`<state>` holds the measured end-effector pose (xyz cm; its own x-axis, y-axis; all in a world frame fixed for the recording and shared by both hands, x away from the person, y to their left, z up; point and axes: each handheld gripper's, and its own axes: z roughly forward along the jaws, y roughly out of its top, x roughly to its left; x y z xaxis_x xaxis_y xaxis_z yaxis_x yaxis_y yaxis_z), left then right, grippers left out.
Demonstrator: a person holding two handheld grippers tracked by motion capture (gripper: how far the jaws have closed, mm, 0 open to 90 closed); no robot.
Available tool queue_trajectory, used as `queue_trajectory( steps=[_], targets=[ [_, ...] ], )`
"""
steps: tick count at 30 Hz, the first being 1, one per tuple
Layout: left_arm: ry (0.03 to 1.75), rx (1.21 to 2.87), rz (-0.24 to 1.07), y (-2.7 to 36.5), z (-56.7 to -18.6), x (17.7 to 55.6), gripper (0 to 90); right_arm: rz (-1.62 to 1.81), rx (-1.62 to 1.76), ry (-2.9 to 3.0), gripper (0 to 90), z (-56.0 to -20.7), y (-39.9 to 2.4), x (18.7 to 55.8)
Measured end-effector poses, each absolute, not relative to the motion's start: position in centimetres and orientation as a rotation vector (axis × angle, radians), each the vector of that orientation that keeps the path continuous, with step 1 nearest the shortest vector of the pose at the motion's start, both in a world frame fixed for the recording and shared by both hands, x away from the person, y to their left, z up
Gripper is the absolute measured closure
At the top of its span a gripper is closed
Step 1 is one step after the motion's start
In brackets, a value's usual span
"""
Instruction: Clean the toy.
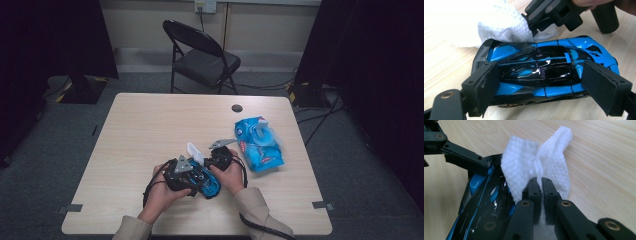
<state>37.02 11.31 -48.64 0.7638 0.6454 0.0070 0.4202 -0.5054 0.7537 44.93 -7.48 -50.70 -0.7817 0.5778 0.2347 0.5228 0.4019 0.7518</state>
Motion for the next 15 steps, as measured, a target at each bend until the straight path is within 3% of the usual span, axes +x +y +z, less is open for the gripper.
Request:
queue_trajectory(
  steps=[15],
  targets=[
    [0.803,2.181,0.364,11.2,-48.6,37.1,14.8,1.404,1.029,2.627,88.0,-50.9,-10.5,43.4]
  ],
)
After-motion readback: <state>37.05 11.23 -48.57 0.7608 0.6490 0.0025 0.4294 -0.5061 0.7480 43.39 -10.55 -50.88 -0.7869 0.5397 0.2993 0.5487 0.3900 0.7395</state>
